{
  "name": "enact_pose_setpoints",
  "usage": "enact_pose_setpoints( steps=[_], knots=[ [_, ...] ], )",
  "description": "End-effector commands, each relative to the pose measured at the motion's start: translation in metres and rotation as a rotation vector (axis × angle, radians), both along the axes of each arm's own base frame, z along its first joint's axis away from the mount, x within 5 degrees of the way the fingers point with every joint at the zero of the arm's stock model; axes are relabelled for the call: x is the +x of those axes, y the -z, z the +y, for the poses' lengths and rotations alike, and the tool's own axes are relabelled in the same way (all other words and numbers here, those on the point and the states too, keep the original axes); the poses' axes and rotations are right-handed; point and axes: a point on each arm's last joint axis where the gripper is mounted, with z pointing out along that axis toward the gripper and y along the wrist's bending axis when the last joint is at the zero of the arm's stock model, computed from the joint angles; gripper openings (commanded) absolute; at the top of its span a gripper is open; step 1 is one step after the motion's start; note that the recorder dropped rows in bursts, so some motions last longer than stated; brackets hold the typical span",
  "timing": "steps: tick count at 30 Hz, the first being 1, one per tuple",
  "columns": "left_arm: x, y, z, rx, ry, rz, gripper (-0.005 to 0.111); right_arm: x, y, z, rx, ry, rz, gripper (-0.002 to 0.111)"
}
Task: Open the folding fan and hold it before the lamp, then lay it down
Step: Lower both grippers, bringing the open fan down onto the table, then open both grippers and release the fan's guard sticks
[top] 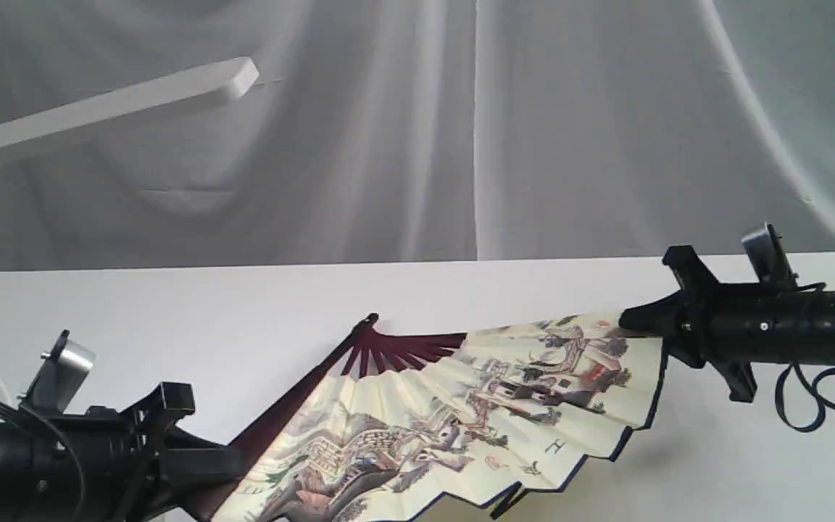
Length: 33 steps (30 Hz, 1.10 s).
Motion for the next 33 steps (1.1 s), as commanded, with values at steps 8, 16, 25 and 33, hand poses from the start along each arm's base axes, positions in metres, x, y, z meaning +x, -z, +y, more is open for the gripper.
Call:
enact_pose_setpoints(
  steps=[8,16,25,33],
  knots=[
    [0.018,-0.010,-0.008,0.142,0.024,-0.128,0.000,0.005,0.021,0.002,-0.077,0.030,-0.051,0.000],
    [0.025,-0.005,-0.008,0.157,0.016,-0.118,0.000,0.007,0.033,-0.003,-0.178,0.048,-0.054,0.000],
    [0.037,0.011,-0.012,0.127,0.036,-0.082,0.000,0.008,0.036,-0.007,-0.267,0.041,-0.080,0.000],
    [0.042,0.008,-0.012,0.130,0.032,-0.099,0.000,0.008,0.038,-0.010,-0.311,0.050,-0.079,0.013]
  ],
)
